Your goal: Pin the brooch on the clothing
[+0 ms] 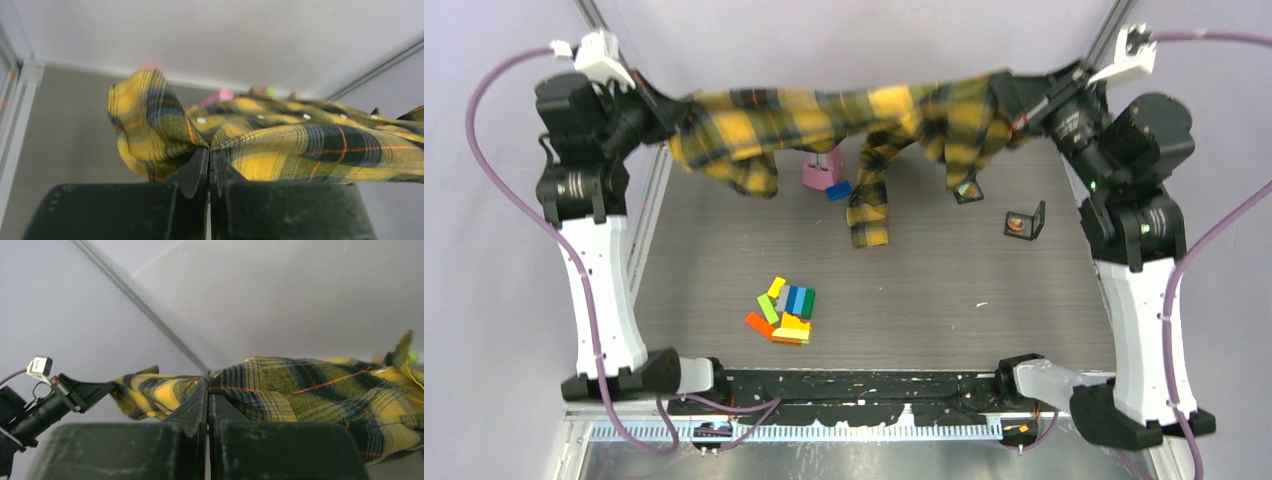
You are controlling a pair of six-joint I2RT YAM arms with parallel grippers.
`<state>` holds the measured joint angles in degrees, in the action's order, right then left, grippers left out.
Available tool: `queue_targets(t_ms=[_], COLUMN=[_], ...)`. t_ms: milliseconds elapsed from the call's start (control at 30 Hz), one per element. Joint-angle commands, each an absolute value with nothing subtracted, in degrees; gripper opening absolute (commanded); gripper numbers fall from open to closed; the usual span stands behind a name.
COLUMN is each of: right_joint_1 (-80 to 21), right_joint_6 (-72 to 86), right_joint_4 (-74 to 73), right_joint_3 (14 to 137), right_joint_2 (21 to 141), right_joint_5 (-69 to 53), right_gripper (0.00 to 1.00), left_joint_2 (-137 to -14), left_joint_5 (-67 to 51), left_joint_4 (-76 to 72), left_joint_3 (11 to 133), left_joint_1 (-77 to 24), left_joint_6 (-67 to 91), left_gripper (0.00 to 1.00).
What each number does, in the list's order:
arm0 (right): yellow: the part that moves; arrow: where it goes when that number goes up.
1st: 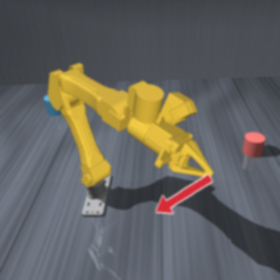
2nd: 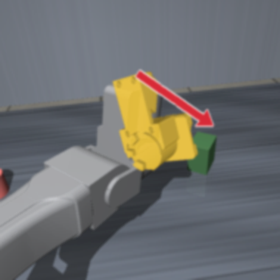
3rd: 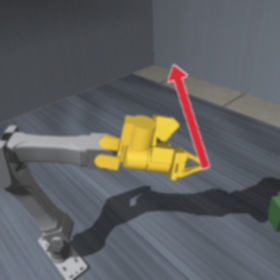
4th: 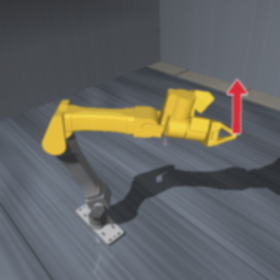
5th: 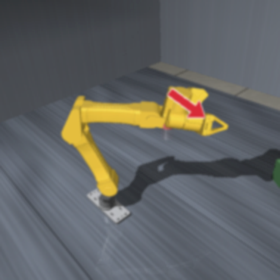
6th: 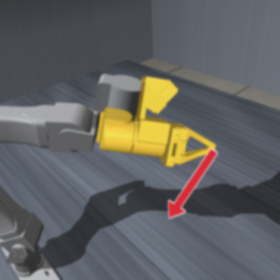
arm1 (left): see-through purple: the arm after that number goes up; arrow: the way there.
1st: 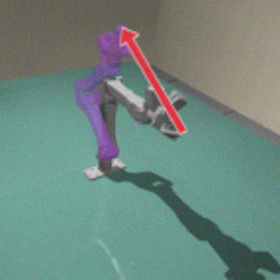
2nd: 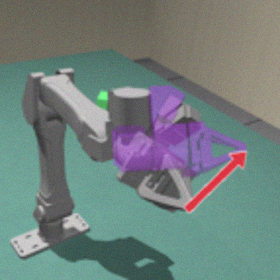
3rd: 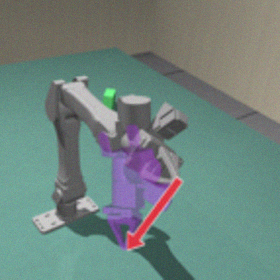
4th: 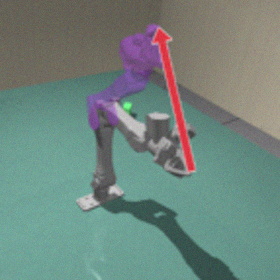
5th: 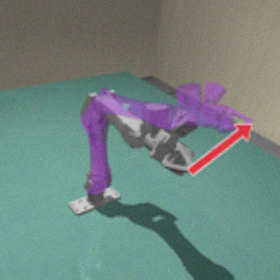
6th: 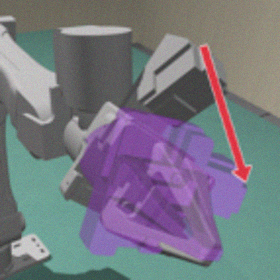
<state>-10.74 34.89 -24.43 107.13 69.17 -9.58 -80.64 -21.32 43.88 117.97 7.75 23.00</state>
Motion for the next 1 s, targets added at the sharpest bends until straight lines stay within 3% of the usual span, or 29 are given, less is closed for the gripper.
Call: queue_targets(t_ms=[0,200,233,300,333,367,400,433,633,967], right_joint_1=[-10.6,-10.8,-10.8,-10.8,-10.8,-10.8,-10.8,-10.8,-10.8,-12.4], right_joint_6=[41.8,46.4,47.0,48.9,49.9,50.2,50.1,49.6,43.9,39.8], right_joint_4=[-30.9,-44.3,-45.4,-48.0,-49.5,-50.0,-51.6,-52.8,-54.6,-38.4], right_joint_3=[93.1,71.0,68.1,57.9,55.8,52.5,51.5,51.1,55.6,52.9], right_joint_2=[61.0,46.9,45.1,43.0,41.4,40.6,38.7,38.0,39.2,54.4], right_joint_5=[-22.3,-18.1,-18.5,-20.6,-21.0,-21.6,-21.3,-19.7,-11.9,-9.7], right_gripper=[0.01,0.01,0.03,0.15,0.35,0.48,0.74,0.86,0.94,0.9], left_joint_2=[-66.2,-51.2,-49.9,-47.9,-46.9,-46.1,-45.4,-44.9,-48.6,-63.0], left_joint_5=[-15.8,-1.5,-0.6,1.3,1.1,0.6,0.3,-1.1,-11.5,-26.3], left_joint_4=[47.2,55.7,56.7,58.8,59.5,59.8,59.8,60.0,56.3,45.1], left_joint_3=[100.3,75.0,71.6,66.4,64.2,63.2,63.0,63.4,66.0,66.5], left_joint_1=[8.3,8.3,8.3,8.3,8.3,8.3,8.3,8.3,8.3,7.7], left_joint_6=[18.9,16.2,15.7,15.7,15.9,16.2,16.3,16.2,17.9,18.8], left_gripper=[0.0,0.01,0.1,0.44,0.65,0.8,0.9,0.96,1.0,1.0])
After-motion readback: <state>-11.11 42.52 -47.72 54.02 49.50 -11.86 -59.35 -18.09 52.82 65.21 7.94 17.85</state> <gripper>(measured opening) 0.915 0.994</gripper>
